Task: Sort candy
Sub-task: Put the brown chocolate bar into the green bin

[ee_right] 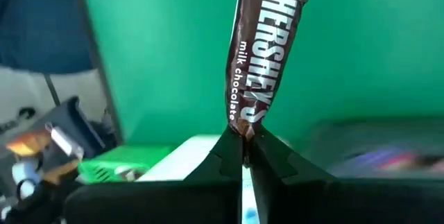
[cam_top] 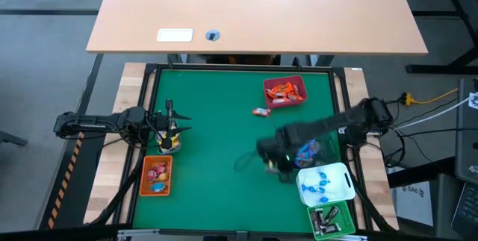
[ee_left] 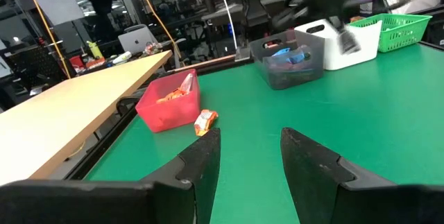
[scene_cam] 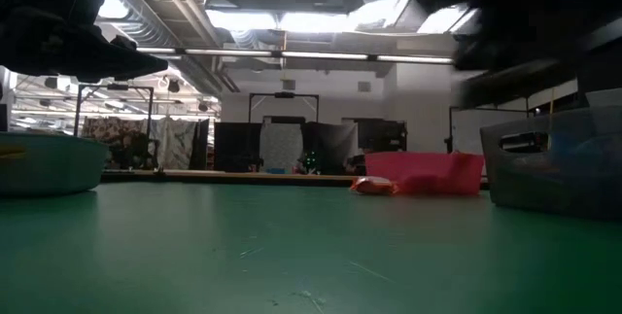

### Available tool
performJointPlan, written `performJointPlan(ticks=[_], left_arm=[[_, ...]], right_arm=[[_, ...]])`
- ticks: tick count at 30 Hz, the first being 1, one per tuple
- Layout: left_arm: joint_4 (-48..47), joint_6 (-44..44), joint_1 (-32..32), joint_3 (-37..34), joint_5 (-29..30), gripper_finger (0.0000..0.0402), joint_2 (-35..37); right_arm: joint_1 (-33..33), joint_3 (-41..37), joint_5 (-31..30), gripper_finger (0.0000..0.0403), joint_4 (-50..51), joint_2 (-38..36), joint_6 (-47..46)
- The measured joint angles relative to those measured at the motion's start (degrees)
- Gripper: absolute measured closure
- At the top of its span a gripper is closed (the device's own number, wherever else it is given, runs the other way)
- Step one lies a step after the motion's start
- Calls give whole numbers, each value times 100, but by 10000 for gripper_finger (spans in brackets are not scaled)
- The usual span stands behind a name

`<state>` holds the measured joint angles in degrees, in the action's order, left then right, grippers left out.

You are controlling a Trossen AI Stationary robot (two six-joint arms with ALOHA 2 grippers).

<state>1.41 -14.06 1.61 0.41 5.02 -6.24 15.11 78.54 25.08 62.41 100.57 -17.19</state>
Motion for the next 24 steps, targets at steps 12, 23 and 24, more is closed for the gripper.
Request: performJointPlan(ticks=[12,23,24], left_arm=[[0,1,-1,1,1,261,-2],[-2,0,-2,0,0,260,-2],[-1,1,-1,1,1,260,-1]], right_arm=[[2688,219,-17,396,220,-2,-2909],[4173,219,-43,395,177,-4,-5486],[4239,219,-43,395,179,-7,-5620]])
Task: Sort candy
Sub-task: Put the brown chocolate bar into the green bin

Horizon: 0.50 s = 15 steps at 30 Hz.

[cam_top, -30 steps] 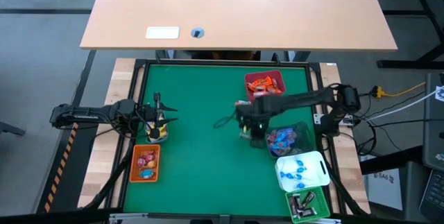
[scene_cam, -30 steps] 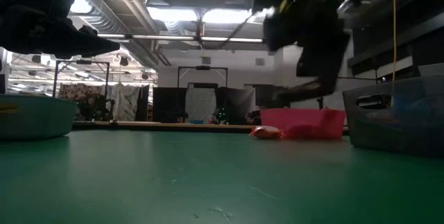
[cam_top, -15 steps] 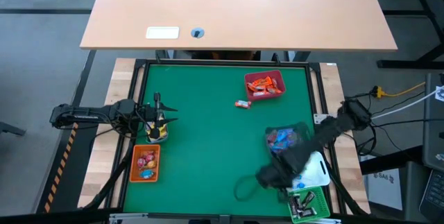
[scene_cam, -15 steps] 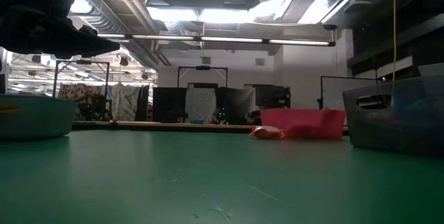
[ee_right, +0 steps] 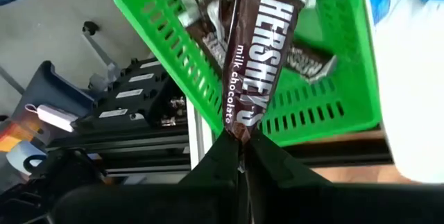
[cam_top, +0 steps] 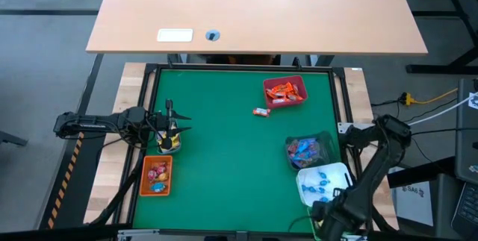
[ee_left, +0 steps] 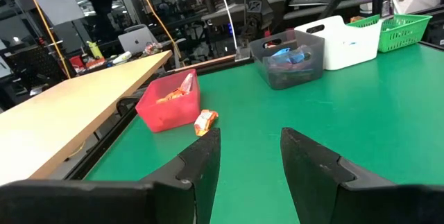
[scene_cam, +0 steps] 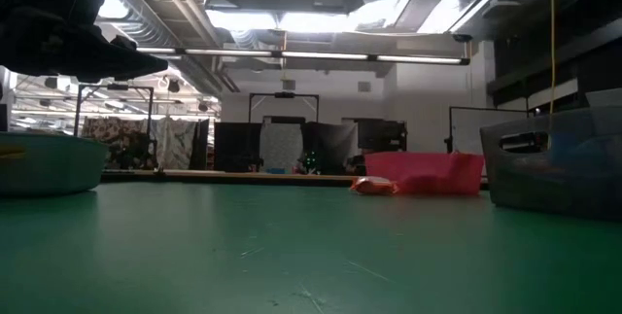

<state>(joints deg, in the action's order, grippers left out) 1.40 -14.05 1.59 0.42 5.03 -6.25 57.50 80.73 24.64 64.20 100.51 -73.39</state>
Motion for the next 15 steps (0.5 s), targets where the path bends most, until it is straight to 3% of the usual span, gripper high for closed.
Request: performJointPlan(ticks=[8,15], left_arm=[[1,0,1,1,0,260,-1],[1,-1,1,1,-1,260,0]], right_arm=[[192,0,-58,385,56,0,-462],[171,0,-313,303,236,-2,-467]])
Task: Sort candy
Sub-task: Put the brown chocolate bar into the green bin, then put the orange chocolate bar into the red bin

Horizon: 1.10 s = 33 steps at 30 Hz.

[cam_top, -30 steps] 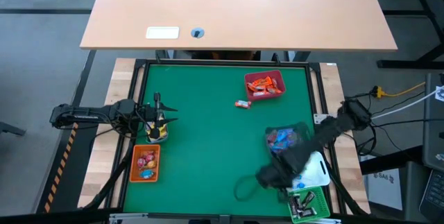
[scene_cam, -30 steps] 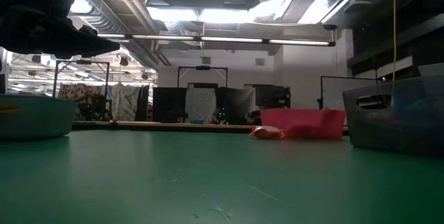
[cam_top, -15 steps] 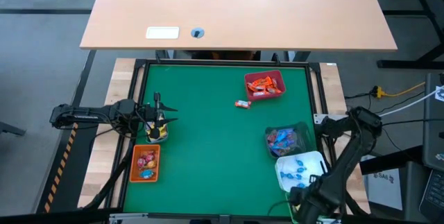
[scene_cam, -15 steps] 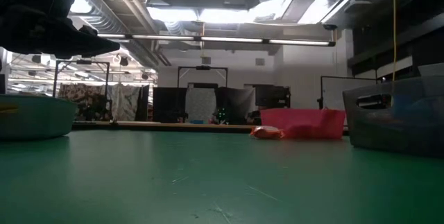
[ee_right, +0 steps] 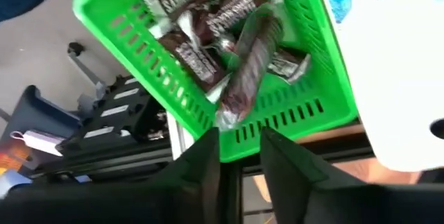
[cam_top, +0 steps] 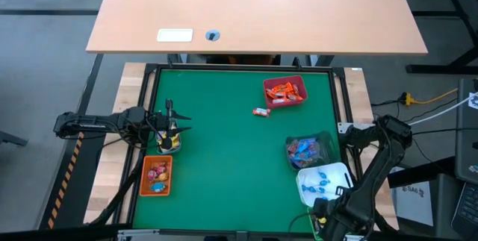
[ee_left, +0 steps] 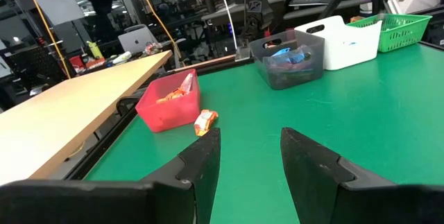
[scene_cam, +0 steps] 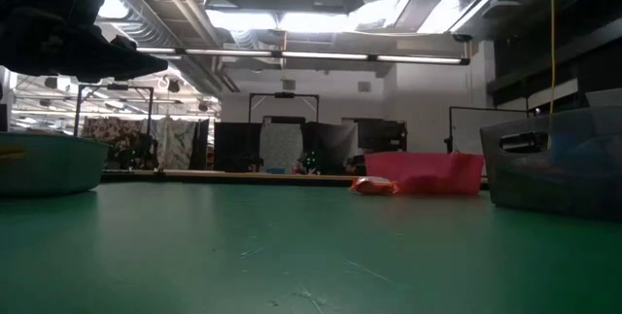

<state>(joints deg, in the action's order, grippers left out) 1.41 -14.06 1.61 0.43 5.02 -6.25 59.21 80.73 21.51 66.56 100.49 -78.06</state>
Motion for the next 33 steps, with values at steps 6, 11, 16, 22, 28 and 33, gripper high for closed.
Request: performJointPlan(ticks=[6,11,16,22,28,33], left_arm=[[-1,2,0,0,1,260,0],[-2,0,-1,-1,1,260,-1],[-2,2,0,0,0,260,-2],[0,0,0,-2,1,260,0],[-2,2,-1,-1,1,260,0],[-1,0,-2,-2,2,260,-2]], right_arm=[[-49,0,175,266,147,0,93],[-379,0,866,269,149,-2,318],[-896,0,1102,273,149,-2,621],[-1647,0,1088,274,-49,-2,1721],[-2406,0,468,274,-645,-2,3348],[-3032,0,-476,274,-1103,-2,4505]])
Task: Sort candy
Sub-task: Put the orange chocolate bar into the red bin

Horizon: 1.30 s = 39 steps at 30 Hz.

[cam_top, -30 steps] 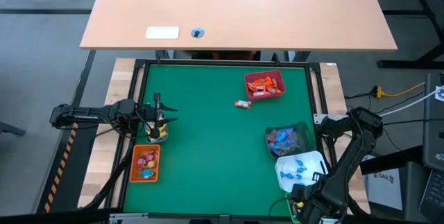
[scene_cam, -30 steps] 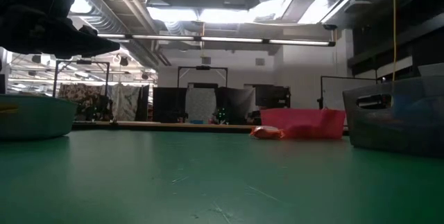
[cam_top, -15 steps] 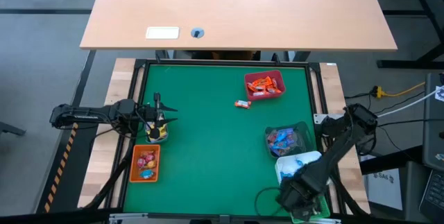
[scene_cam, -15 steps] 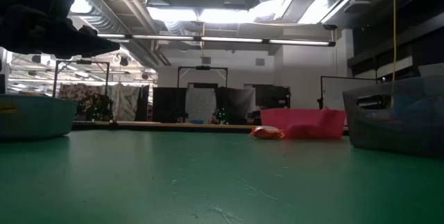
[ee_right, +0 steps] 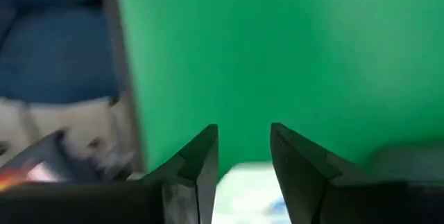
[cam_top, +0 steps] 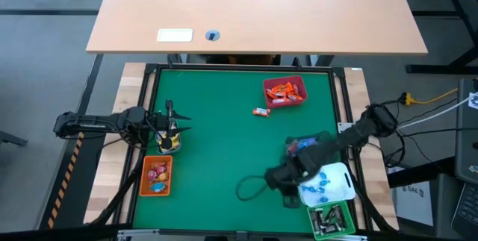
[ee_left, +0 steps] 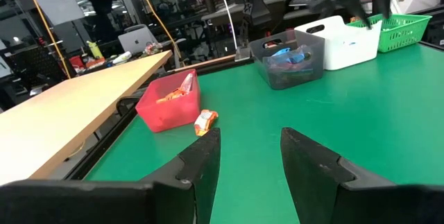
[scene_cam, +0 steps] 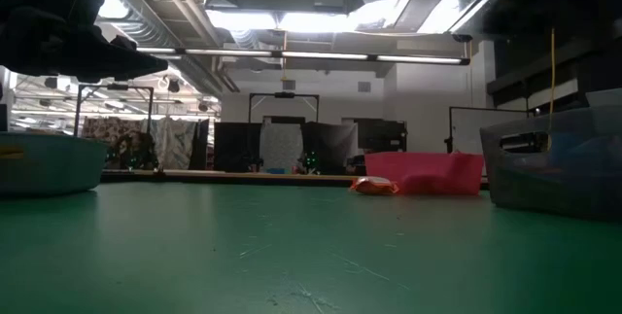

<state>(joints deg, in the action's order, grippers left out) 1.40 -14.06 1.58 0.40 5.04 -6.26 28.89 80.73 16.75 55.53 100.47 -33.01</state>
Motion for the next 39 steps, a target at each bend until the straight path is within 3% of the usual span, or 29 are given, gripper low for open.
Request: performJointPlan(ticks=[8,14,21,32,39], left_arm=[[-1,0,0,0,0,260,0],[-1,0,2,2,-2,260,0],[0,0,1,2,0,260,2],[1,0,0,2,0,260,2],[1,1,2,1,-1,261,1]], right_arm=[[-858,0,-1988,274,-683,0,657],[-1427,-2,-2995,274,-1185,0,798],[-2048,-2,-2927,259,-1349,0,1274],[-2958,-2,-3221,126,-1357,0,2206],[-3655,-2,-3105,116,-1362,0,3163]])
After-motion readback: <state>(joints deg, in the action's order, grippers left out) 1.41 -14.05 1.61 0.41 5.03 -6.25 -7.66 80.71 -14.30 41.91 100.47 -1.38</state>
